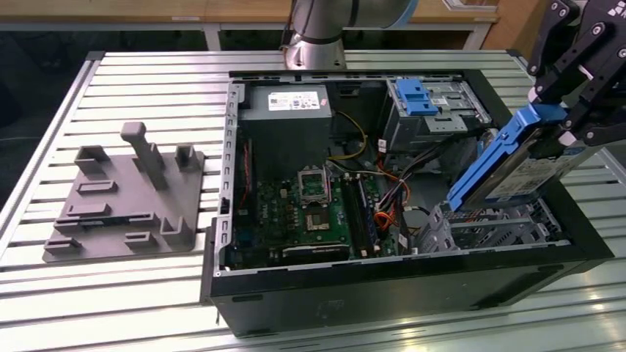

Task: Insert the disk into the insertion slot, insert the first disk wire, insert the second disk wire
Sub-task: 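Insert the disk into the insertion slot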

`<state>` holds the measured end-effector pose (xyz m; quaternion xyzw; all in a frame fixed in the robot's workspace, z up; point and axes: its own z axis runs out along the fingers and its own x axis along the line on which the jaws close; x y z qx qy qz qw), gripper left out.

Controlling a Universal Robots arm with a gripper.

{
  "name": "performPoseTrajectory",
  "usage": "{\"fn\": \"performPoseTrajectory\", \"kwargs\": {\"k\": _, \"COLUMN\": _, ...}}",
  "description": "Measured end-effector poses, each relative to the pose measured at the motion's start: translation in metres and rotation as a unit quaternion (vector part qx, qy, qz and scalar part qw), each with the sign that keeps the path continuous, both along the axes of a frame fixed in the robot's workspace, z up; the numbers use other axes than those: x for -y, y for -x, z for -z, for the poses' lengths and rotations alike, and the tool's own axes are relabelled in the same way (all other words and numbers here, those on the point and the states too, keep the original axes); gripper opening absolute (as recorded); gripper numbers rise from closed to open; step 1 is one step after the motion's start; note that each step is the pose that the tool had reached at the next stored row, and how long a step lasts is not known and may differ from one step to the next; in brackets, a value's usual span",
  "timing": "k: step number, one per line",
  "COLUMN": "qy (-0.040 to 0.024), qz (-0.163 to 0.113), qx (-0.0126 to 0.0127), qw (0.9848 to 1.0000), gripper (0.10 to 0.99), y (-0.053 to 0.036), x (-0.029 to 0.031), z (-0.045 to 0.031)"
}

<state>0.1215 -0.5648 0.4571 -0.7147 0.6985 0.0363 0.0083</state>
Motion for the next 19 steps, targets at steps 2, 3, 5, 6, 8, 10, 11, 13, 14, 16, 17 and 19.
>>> {"fn": "performPoseTrajectory", "kwargs": {"k": 2, "qy": 0.0001, "qz": 0.0, "qx": 0.0, "qw": 1.0, "gripper": 0.365, "y": 0.0, "x": 0.0, "z": 0.0011}}
{"fn": "performPoseTrajectory", "kwargs": {"k": 3, "qy": 0.0001, "qz": 0.0, "qx": 0.0, "qw": 1.0, "gripper": 0.365, "y": 0.0, "x": 0.0, "z": 0.0018}}
{"fn": "performPoseTrajectory", "kwargs": {"k": 5, "qy": 0.0001, "qz": 0.0, "qx": 0.0, "qw": 1.0, "gripper": 0.365, "y": 0.0, "x": 0.0, "z": 0.0029}}
{"fn": "performPoseTrajectory", "kwargs": {"k": 6, "qy": 0.0001, "qz": 0.0, "qx": 0.0, "qw": 1.0, "gripper": 0.365, "y": 0.0, "x": 0.0, "z": 0.0035}}
{"fn": "performPoseTrajectory", "kwargs": {"k": 8, "qy": 0.0002, "qz": 0.0, "qx": 0.0, "qw": 1.0, "gripper": 0.365, "y": 0.0, "x": 0.0, "z": 0.0046}}
{"fn": "performPoseTrajectory", "kwargs": {"k": 10, "qy": 0.0003, "qz": 0.0, "qx": 0.0, "qw": 1.0, "gripper": 0.365, "y": 0.0, "x": 0.0, "z": 0.0057}}
{"fn": "performPoseTrajectory", "kwargs": {"k": 11, "qy": 0.0003, "qz": 0.001, "qx": 0.0, "qw": 1.0, "gripper": 0.365, "y": 0.0, "x": 0.0, "z": 0.0063}}
{"fn": "performPoseTrajectory", "kwargs": {"k": 13, "qy": 0.0004, "qz": 0.001, "qx": 0.0, "qw": 1.0, "gripper": 0.365, "y": 0.0, "x": 0.0001, "z": 0.0076}}
{"fn": "performPoseTrajectory", "kwargs": {"k": 14, "qy": 0.0005, "qz": 0.001, "qx": 0.0, "qw": 1.0, "gripper": 0.365, "y": 0.0, "x": 0.0001, "z": 0.0082}}
{"fn": "performPoseTrajectory", "kwargs": {"k": 16, "qy": 0.0007, "qz": 0.001, "qx": 0.0, "qw": 1.0, "gripper": 0.365, "y": 0.0, "x": 0.0002, "z": 0.0094}}
{"fn": "performPoseTrajectory", "kwargs": {"k": 17, "qy": 0.0008, "qz": 0.001, "qx": 0.0, "qw": 1.0, "gripper": 0.365, "y": 0.0, "x": 0.0003, "z": 0.01}}
{"fn": "performPoseTrajectory", "kwargs": {"k": 19, "qy": 0.0009, "qz": 0.001, "qx": 0.0, "qw": 1.0, "gripper": 0.365, "y": 0.0, "x": 0.0007, "z": 0.011}}
